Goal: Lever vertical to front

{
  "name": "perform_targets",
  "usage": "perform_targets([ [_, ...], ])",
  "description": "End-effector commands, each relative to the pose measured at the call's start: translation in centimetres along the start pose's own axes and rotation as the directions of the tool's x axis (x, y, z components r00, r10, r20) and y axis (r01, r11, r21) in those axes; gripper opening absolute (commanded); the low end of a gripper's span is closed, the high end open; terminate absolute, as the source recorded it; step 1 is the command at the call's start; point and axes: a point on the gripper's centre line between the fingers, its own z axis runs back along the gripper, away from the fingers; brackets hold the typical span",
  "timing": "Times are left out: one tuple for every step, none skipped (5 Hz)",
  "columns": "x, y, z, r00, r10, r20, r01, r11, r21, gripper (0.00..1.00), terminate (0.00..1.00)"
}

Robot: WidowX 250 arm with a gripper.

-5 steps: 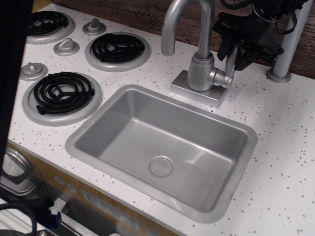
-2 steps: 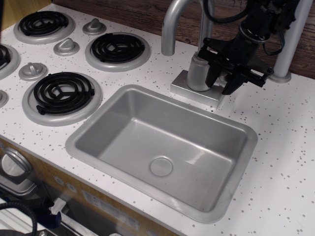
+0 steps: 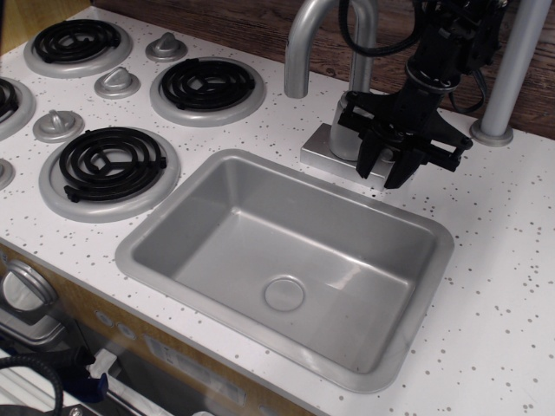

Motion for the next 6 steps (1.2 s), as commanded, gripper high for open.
perform_targets([
  [0.1, -1.0, -0.5, 0.999, -0.024, 0.026, 0.025, 0.998, -0.057, 0.00, 0.00],
  [0.1, -1.0, -0.9, 0.999, -0.025, 0.024, 0.026, 0.997, -0.067, 0.00, 0.00],
  [0.2, -0.9, -1.0, 0.999, -0.026, 0.023, 0.028, 0.997, -0.071, 0.00, 0.00],
  [0.0, -1.0, 0.3, 1.000, -0.013, -0.006, 0.013, 0.999, -0.032, 1.00, 0.00],
  [-0.7, -0.8, 1.8, 0.999, 0.000, -0.036, 0.000, 1.000, 0.005, 1.00, 0.00],
  [-1.9, -0.6, 3.6, 0.999, 0.031, -0.027, -0.029, 0.998, 0.059, 1.00, 0.00],
])
